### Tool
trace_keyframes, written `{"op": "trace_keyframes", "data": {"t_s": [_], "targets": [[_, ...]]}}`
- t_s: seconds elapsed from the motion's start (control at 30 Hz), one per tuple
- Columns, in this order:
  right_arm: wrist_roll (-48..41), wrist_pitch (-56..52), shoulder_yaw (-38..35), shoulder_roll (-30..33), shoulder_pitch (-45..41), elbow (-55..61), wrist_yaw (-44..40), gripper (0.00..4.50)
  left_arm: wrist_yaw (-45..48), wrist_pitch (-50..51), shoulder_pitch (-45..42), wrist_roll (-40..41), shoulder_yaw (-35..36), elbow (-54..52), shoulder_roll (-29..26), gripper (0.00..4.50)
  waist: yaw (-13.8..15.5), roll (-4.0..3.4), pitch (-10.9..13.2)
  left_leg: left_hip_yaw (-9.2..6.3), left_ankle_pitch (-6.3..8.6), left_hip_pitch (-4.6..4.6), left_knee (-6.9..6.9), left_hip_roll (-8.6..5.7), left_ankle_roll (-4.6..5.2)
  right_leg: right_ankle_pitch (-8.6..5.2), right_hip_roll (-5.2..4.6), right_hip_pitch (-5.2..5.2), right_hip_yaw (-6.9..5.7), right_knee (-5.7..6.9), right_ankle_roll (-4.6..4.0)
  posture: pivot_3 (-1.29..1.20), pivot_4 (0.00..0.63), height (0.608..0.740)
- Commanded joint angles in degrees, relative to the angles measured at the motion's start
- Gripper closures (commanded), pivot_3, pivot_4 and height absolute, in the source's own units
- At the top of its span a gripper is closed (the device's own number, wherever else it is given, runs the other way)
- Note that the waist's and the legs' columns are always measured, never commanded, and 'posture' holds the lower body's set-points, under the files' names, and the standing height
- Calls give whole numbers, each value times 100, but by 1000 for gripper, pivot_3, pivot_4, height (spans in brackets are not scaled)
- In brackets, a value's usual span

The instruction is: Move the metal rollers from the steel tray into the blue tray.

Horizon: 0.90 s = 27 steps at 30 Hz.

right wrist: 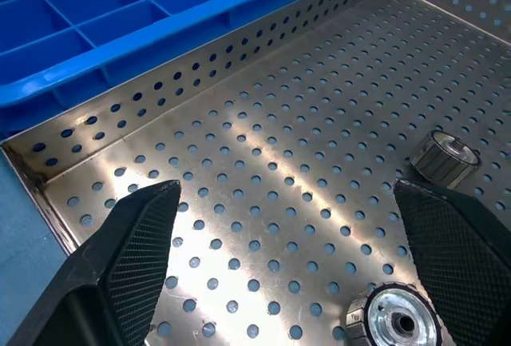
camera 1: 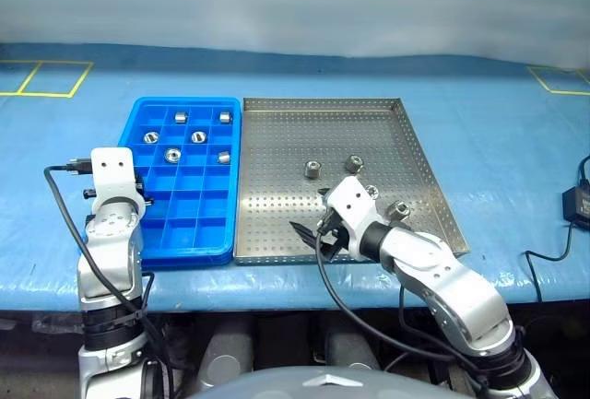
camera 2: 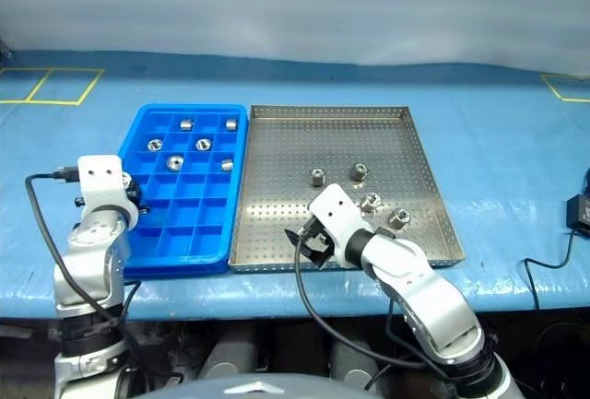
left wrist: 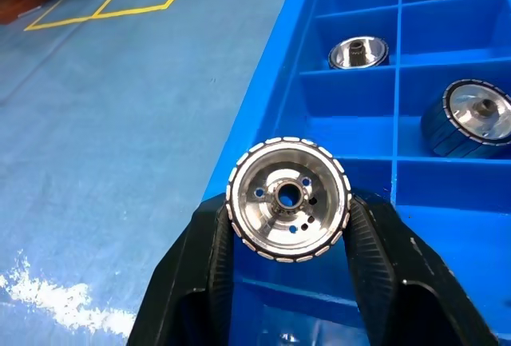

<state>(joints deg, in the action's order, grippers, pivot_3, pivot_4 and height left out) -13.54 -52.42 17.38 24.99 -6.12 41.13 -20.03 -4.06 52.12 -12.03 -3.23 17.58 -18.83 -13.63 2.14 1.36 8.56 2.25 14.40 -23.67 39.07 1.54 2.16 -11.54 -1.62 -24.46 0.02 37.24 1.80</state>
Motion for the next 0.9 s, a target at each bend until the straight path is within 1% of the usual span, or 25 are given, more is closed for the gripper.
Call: {"op": "trace_keyframes", "data": {"t_s": [0.03, 0.1, 0.17, 0.2, 0.3, 0.43, 0.5, 0.6, 0.7, 0.8, 0.9], "targets": [[33, 56, -156, -17, 78, 324, 97, 0, 312, -131, -227, 266, -126, -267, -12, 1513, -1, 0, 0, 0, 0, 0, 0, 0, 0, -1, 0, 0, 0, 0, 1, 46, 150, 740], [36, 36, -204, -13, 128, 373, 147, 0, 407, -149, -373, 331, -211, -336, -55, 880, -4, 0, 0, 1, 0, 0, 1, 0, 0, -3, 0, 0, 0, 0, 3, 36, 150, 740], [23, 5, -324, 3, 236, 476, 204, 0, 545, -94, -707, 364, -404, -455, -161, 172, -9, 1, 0, 2, 0, -1, 2, 0, 0, -4, 0, 0, 0, 0, 6, 16, 150, 740], [17, -12, -370, 5, 273, 514, 228, 0, 610, -75, -852, 388, -480, -487, -202, 18, -8, 2, 0, 2, 0, -2, 2, -1, 0, -4, 0, 0, 0, -1, 6, 5, 150, 740], [27, -50, -501, 21, 400, 610, 289, 0, 915, 35, -1383, 597, -749, -358, -252, 18, -42, 2, 0, 3, 0, -4, 3, -1, 0, -3, 0, 0, 0, -3, 6, -11, 150, 740], [52, -30, -733, 44, 616, 700, 386, 0, 2042, -192, -2262, 1157, -1640, 558, -67, 18, -75, 1, -1, 5, 1, -2, 3, -4, 3, -5, 2, 4, 0, -8, 12, -39, 150, 740], [87, 8, -787, 17, 661, 705, 450, 0, 2414, -265, -2586, 1262, -2034, 1135, 89, 18, -115, 0, -2, 8, 2, -2, 3, -6, 7, -6, 2, 5, 2, -12, 16, -74, 150, 740], [139, 39, -816, -41, 725, 721, 568, 0, 2726, -479, -2958, 1296, -2381, 1973, 329, 18, -245, -1, -2, 16, 6, -3, 2, -6, 13, -4, 6, 4, 10, -19, 20, -94, 150, 740], [192, 58, -797, -81, 810, 746, 658, 0, 2764, -769, -3324, 1288, -2422, 2911, 667, 18, -369, -1, -1, 26, 9, -5, 0, -5, 19, -3, 14, -4, 22, -21, 23, -123, 150, 740], [241, 67, -783, -143, 906, 790, 749, 0, 2413, -1153, -3657, 1133, -2336, 3946, 1003, 18, -448, -1, -1, 32, 11, -4, -2, -5, 21, -2, 19, -7, 32, -21, 26, -146, 150, 740], [277, 67, -792, -193, 987, 849, 820, 0, 2189, -1479, -3826, 1082, -2278, 4659, 1220, 18, -486, -1, -1, 39, 12, -3, -2, -3, 23, 1, 19, -9, 39, -21, 31, -157, 150, 740]]}}
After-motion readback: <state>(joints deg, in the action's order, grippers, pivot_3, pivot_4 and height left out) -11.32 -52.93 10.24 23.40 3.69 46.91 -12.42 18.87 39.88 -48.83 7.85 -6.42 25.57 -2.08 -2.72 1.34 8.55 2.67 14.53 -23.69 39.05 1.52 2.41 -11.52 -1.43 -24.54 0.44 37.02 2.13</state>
